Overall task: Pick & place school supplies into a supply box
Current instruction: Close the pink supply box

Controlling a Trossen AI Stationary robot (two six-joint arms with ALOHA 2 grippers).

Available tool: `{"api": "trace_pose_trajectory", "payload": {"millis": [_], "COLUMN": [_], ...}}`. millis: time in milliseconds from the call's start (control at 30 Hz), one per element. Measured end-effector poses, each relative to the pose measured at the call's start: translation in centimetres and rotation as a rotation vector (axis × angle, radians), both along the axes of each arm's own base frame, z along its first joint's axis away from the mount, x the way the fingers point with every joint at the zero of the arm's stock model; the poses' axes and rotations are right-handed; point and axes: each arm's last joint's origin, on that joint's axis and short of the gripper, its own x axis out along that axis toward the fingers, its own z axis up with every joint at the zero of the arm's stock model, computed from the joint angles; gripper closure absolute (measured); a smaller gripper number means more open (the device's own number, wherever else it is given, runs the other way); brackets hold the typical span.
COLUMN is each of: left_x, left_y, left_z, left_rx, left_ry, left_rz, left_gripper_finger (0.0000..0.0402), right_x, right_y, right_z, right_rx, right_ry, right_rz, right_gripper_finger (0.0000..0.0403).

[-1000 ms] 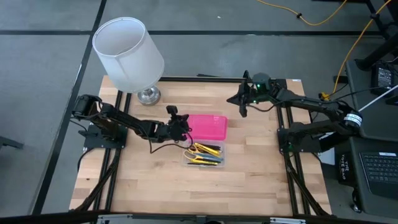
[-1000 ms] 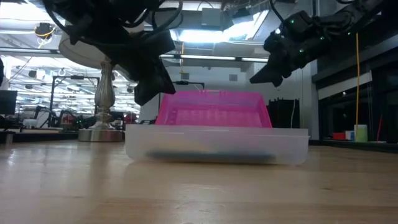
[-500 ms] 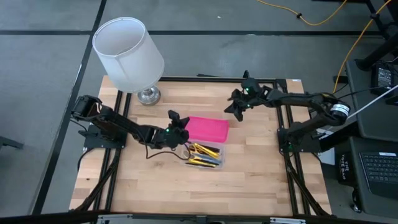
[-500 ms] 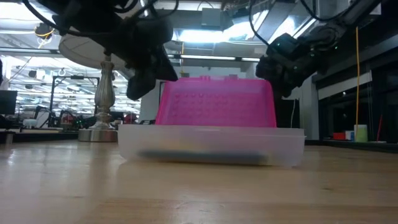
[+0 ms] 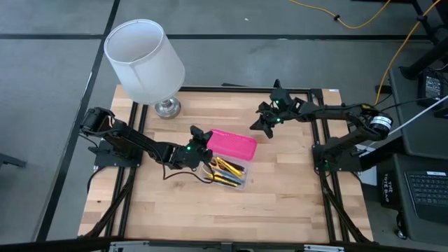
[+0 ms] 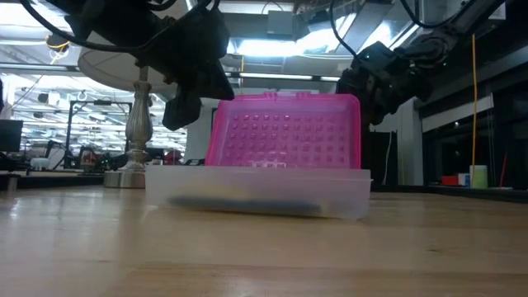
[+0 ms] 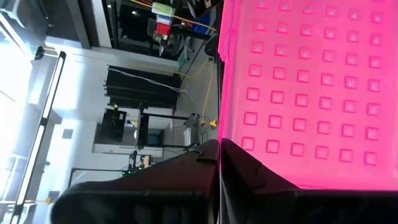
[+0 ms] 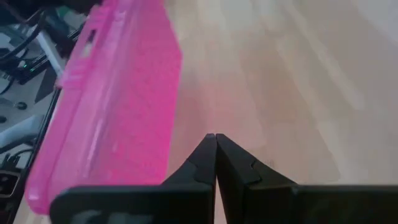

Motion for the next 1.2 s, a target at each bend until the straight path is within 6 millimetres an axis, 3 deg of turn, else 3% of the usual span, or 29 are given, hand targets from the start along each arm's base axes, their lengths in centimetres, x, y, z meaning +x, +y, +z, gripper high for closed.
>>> {"api": "trace_pose_trajectory", "payload": {"millis": [333, 700, 1200], "left_x": [0.1, 0.4, 0.4], "left_y": [0.0, -0.4, -0.4], "left_z": [0.1, 0.7, 0.7], "left_rx": [0.041, 0.065, 0.039], "left_ry": [0.046, 0.028, 0.002], "left_rz": [-0.024, -0.070, -0.070], "left_gripper_finger": [0.0400, 0.0400, 0.0400], "right_x": [1.8, 2.0, 2.9], "right_y": [2.8, 3.3, 5.9], "right_z": [0.4, 0.4, 0.4], "right_rx": [-0.066, -0.101, -0.124], "right_ry": [-0.063, -0.066, -0.069], "right_rz": [0.129, 0.143, 0.241], "right_gripper_finger": [0.0391, 0.0391, 0.0391]}}
